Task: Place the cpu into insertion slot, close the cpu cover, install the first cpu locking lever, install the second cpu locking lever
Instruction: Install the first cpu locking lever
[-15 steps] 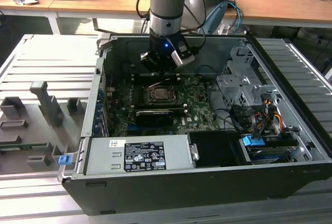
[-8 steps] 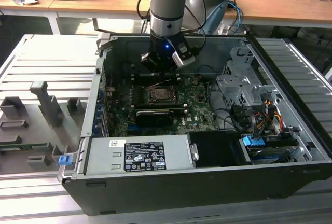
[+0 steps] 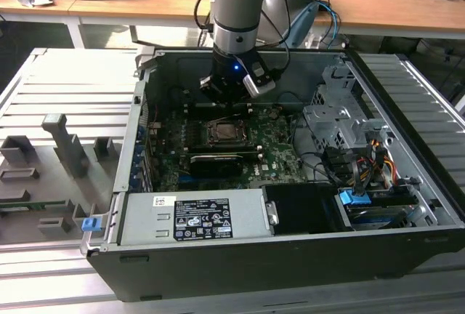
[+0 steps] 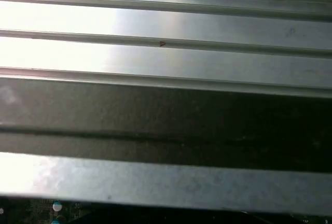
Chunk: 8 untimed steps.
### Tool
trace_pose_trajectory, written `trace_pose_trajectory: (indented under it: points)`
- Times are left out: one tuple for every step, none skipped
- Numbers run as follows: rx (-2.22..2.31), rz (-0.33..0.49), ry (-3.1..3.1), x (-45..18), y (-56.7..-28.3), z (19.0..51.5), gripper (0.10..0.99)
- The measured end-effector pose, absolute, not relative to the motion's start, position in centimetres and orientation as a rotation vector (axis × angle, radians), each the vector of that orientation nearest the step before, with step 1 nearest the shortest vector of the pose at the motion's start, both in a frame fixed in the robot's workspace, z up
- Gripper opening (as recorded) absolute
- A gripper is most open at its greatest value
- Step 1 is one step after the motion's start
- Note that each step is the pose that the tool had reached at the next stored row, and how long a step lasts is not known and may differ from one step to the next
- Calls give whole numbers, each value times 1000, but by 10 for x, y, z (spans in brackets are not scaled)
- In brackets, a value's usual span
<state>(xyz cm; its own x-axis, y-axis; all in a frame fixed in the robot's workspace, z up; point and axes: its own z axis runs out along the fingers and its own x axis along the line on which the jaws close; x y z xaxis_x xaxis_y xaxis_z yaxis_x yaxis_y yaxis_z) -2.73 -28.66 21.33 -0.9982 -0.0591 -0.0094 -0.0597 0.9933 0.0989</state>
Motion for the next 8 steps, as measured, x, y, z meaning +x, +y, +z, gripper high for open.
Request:
trace_pose_trajectory:
  points:
    - [-93,155,3130,-26,-286,212,106]
    - [-93,155,3130,-24,-286,212,106]
    - [-93,155,3130,-23,-285,210,106]
    - [-93,156,3130,-21,-284,207,106]
    - [-93,156,3130,-20,-284,206,106]
    - [-93,156,3130,-20,-284,205,106]
    - [-93,155,3130,-19,-284,205,106]
    - [-93,156,3130,-18,-283,204,106]
